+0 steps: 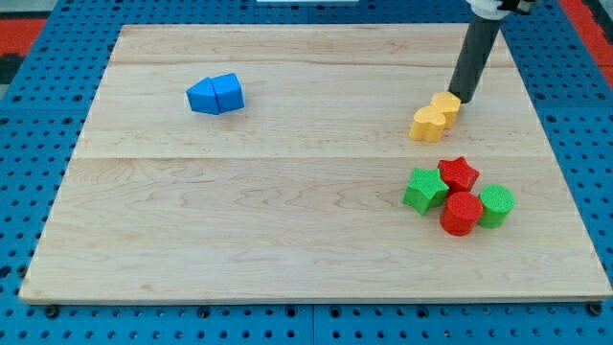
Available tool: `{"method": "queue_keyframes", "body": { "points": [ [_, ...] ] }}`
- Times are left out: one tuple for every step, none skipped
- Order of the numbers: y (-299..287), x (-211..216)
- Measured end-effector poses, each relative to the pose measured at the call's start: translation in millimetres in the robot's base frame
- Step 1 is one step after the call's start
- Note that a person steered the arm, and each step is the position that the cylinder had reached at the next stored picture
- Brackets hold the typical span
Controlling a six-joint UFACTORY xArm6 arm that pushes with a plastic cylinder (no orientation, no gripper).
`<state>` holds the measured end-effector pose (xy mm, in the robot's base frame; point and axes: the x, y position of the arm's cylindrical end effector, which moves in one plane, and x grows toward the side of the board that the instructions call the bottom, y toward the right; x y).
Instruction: Push the blue cube along with blue triangle down towards the bottom
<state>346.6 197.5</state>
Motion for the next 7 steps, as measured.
{"method": "queue_keyframes", "body": {
  "points": [
    [0.0, -0.1],
    [0.0, -0.3],
    [12.9, -0.4],
    [103.2, 46.2],
    [144.9, 92.5],
    [108.4, 129.2],
    [4.8, 125.9]
  ]
}}
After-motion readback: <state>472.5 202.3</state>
